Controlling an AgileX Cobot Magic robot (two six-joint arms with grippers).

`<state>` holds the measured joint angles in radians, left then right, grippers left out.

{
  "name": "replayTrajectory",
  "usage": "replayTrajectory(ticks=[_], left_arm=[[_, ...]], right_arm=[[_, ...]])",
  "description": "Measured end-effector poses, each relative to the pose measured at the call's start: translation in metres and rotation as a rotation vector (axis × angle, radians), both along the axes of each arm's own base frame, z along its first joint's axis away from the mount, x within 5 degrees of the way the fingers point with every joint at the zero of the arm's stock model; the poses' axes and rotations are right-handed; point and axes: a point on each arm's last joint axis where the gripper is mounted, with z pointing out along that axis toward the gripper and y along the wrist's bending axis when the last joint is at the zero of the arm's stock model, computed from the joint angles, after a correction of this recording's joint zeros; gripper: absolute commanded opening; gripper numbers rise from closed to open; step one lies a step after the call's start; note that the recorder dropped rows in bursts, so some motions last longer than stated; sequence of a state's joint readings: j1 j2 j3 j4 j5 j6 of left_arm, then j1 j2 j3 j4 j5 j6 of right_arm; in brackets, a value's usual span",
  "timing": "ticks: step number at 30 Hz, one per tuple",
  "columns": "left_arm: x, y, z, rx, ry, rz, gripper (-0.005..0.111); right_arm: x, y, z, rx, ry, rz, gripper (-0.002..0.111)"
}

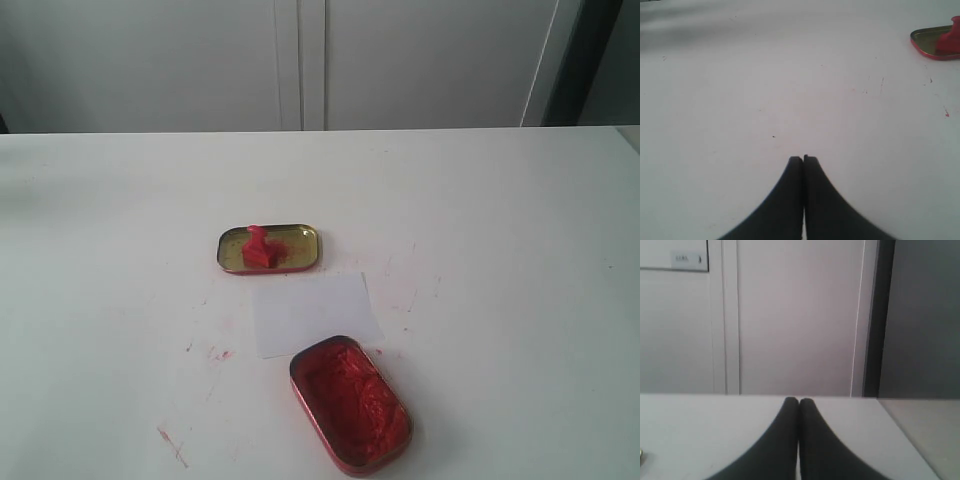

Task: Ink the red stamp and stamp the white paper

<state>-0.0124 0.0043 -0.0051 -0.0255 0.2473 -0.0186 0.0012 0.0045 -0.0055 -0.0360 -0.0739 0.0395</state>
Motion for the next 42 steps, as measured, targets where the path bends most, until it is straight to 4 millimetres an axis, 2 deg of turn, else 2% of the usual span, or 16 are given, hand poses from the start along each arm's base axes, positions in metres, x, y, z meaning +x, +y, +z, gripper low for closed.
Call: replayTrajectory(ticks=[7, 25, 28, 34, 42], left_arm=[[0.0, 0.0, 0.0, 0.0, 0.0, 0.0, 0.0], [0.0, 0.0, 0.0, 0.0, 0.0, 0.0, 0.0], [0.0, 0.0, 0.0, 0.0, 0.0, 0.0, 0.0], [0.0, 0.0, 0.0, 0.0, 0.0, 0.0, 0.0], [0.0, 0.0, 0.0, 0.0, 0.0, 0.0, 0.0]], right_arm=[[-0.002, 0.0, 0.008, 0.005, -0.094, 0.005, 0.0], [-0.002, 0.0, 0.008, -0.009, -0.081, 0.001, 0.0], [-0.003, 0.0, 0.017, -0.041, -0.055, -0.008, 0.0], [-0.009, 0.0, 0.052, -0.107, -0.083, -0.024, 0.0], [0.012, 0.0, 0.086, -0.118, -0.013, -0.023, 0.0]])
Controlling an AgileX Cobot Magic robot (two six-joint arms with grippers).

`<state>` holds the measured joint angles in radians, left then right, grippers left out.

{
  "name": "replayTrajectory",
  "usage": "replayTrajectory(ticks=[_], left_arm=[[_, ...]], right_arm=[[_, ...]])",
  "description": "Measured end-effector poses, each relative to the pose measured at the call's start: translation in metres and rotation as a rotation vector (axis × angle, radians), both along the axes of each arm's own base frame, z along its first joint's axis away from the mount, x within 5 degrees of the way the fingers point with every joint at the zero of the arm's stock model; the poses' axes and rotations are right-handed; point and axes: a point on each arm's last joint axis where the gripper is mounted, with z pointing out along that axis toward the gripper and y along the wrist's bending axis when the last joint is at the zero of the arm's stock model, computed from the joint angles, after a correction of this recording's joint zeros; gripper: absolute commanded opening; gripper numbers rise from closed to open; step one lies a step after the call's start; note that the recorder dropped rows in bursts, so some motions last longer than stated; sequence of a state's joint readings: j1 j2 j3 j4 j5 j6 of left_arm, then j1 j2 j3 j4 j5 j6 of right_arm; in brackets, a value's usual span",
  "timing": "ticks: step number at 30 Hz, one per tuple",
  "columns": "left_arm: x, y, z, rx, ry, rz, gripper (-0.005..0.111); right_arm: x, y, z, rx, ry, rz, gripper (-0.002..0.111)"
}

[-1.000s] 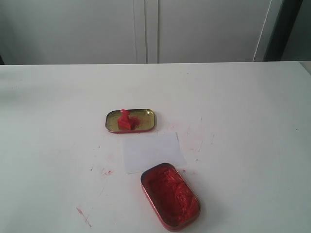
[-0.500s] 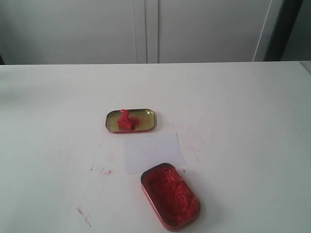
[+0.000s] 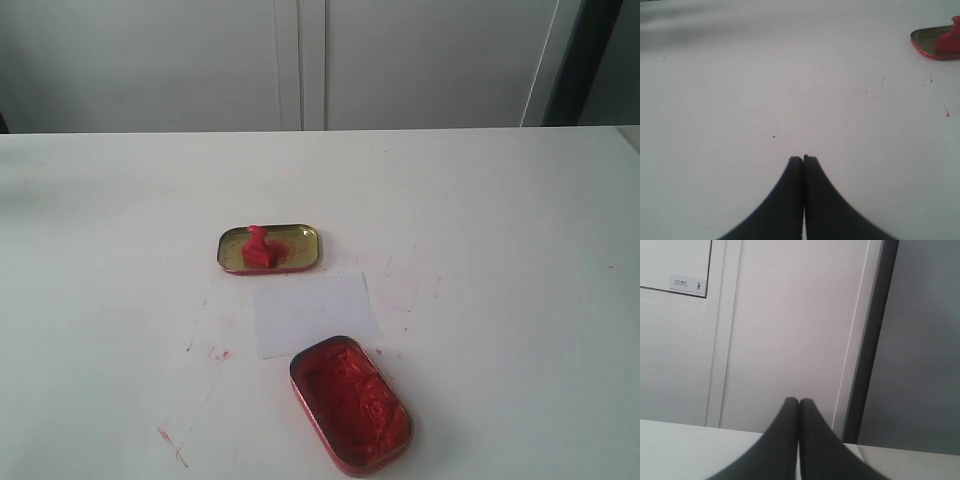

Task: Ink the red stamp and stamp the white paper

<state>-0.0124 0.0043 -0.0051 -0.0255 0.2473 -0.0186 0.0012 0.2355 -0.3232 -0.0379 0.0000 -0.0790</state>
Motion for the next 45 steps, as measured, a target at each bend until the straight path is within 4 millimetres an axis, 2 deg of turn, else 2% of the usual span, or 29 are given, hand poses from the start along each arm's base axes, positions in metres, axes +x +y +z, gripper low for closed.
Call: replayTrajectory(ticks=[5, 19, 27, 44, 45], left_arm=[[0.0, 0.0, 0.0, 0.0, 0.0, 0.0, 0.0], [0.0, 0.0, 0.0, 0.0, 0.0, 0.0, 0.0], [0.0, 0.0, 0.0, 0.0, 0.0, 0.0, 0.0], [0.0, 0.0, 0.0, 0.0, 0.0, 0.0, 0.0], [0.0, 0.0, 0.0, 0.0, 0.0, 0.0, 0.0]], right_arm=[[0.024, 0.0, 0.016, 0.0, 0.071, 0.0, 0.0], [0.104, 0.0, 0.035, 0.027, 0.387, -0.007, 0.0], [0.145, 0.0, 0.034, 0.062, 0.563, -0.009, 0.0], [0.215, 0.002, 0.028, 0.111, 0.891, -0.005, 0.0], [0.224, 0.004, 0.026, 0.133, 0.929, 0.003, 0.0]])
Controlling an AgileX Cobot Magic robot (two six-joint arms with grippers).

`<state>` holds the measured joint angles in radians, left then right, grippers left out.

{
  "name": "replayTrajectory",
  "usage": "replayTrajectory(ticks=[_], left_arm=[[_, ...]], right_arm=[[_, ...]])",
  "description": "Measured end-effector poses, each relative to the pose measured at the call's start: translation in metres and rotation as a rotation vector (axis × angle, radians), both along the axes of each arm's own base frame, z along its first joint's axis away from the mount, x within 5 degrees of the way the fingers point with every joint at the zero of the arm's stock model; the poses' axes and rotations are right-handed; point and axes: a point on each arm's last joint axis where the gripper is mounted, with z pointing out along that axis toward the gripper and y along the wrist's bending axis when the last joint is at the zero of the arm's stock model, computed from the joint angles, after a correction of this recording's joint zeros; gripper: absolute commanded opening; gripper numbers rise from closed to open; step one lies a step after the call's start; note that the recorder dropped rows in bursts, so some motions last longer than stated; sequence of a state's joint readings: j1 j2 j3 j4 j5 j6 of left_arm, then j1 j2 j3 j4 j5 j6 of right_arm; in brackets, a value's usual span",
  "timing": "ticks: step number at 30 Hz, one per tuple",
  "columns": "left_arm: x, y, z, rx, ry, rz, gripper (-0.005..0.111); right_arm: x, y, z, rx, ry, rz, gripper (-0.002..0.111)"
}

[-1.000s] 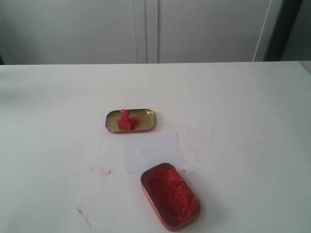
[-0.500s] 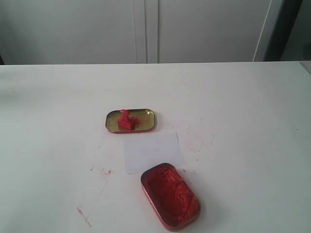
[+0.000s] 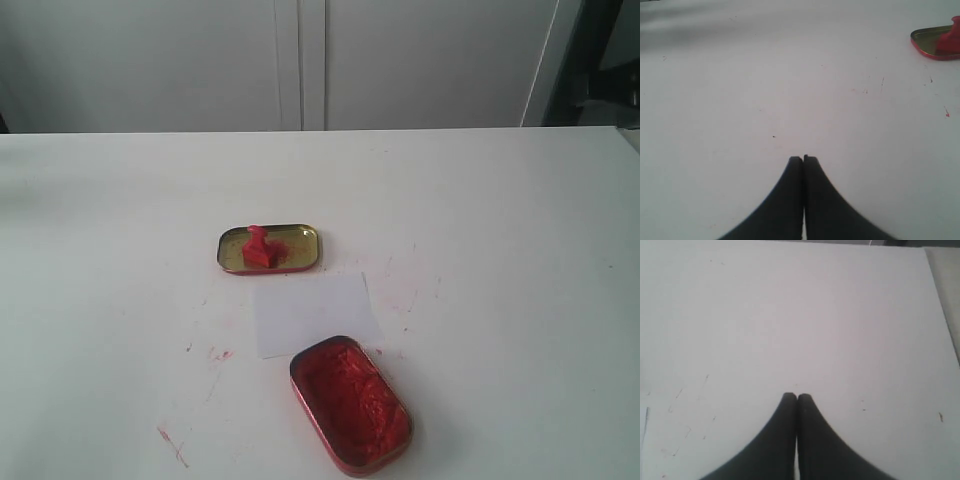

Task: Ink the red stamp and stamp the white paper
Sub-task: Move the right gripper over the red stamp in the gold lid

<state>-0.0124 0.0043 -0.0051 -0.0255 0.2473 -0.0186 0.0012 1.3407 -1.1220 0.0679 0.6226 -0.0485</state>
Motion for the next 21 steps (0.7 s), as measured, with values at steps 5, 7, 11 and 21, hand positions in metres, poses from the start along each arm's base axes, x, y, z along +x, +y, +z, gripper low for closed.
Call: replayTrajectory(ticks=[5, 7, 11, 21], left_arm=[[0.0, 0.0, 0.0, 0.0, 0.0, 0.0, 0.0], [0.0, 0.0, 0.0, 0.0, 0.0, 0.0, 0.0], [0.0, 0.0, 0.0, 0.0, 0.0, 0.0, 0.0], [0.0, 0.0, 0.0, 0.0, 0.0, 0.0, 0.0]], right_arm=[[0.028, 0.011, -0.009, 0.014, 0.093, 0.042, 0.0], [0.041, 0.022, -0.016, 0.011, 0.125, 0.078, 0.0], [0.06, 0.043, -0.024, 0.002, 0.163, 0.143, 0.0], [0.112, 0.094, -0.056, -0.029, 0.289, 0.273, 0.0]])
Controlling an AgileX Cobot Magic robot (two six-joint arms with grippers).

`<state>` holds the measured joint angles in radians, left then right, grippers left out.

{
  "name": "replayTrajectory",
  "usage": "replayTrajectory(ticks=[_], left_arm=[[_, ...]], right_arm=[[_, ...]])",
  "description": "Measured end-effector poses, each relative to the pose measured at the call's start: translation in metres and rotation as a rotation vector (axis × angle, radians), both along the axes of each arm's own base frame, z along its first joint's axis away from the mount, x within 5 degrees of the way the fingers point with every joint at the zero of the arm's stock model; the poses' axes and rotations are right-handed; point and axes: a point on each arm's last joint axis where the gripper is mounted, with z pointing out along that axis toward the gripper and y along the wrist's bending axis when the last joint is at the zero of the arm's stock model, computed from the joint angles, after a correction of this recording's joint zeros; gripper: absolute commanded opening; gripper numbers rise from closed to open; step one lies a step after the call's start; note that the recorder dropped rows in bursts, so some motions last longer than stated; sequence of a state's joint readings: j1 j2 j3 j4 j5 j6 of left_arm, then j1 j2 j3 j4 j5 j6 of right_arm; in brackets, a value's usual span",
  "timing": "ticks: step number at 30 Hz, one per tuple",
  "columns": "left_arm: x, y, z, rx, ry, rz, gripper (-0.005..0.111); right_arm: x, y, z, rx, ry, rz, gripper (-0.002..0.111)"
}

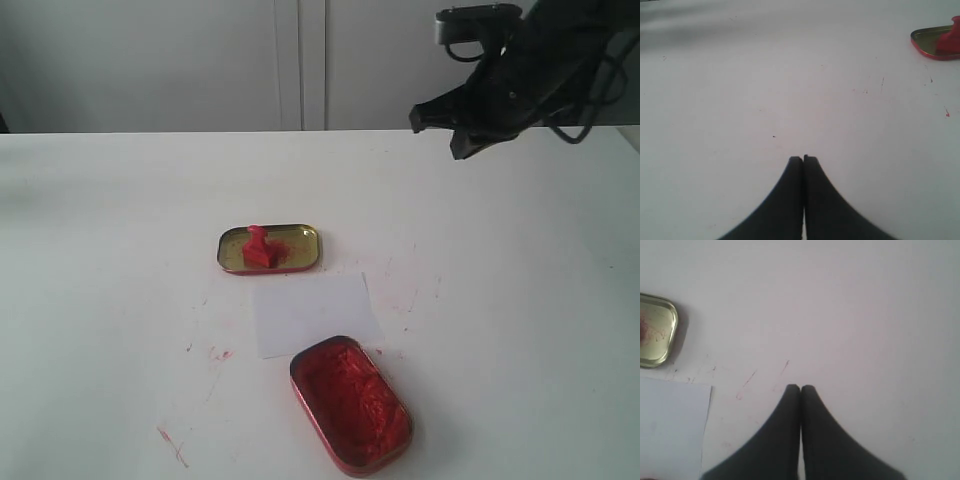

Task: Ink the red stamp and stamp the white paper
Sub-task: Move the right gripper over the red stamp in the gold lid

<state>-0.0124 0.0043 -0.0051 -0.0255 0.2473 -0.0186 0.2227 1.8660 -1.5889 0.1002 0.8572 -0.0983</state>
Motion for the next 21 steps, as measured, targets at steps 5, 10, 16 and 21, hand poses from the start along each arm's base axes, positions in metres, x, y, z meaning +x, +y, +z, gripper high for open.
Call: replayTrajectory(ticks=[5, 10, 16, 21], left_arm=[[0.0, 0.0, 0.0, 0.0, 0.0, 0.0, 0.0], [0.0, 0.0, 0.0, 0.0, 0.0, 0.0, 0.0], [0.0, 0.0, 0.0, 0.0, 0.0, 0.0, 0.0], [0.0, 0.0, 0.0, 0.0, 0.0, 0.0, 0.0]], right_arm=[[0.014, 0.021, -0.011, 0.002, 0.029, 0.042, 0.0], [0.026, 0.047, -0.025, 0.024, 0.06, 0.096, 0.0], [0.035, 0.08, -0.037, 0.026, 0.076, 0.162, 0.0], [0.038, 0.108, -0.044, 0.024, 0.086, 0.217, 0.0]])
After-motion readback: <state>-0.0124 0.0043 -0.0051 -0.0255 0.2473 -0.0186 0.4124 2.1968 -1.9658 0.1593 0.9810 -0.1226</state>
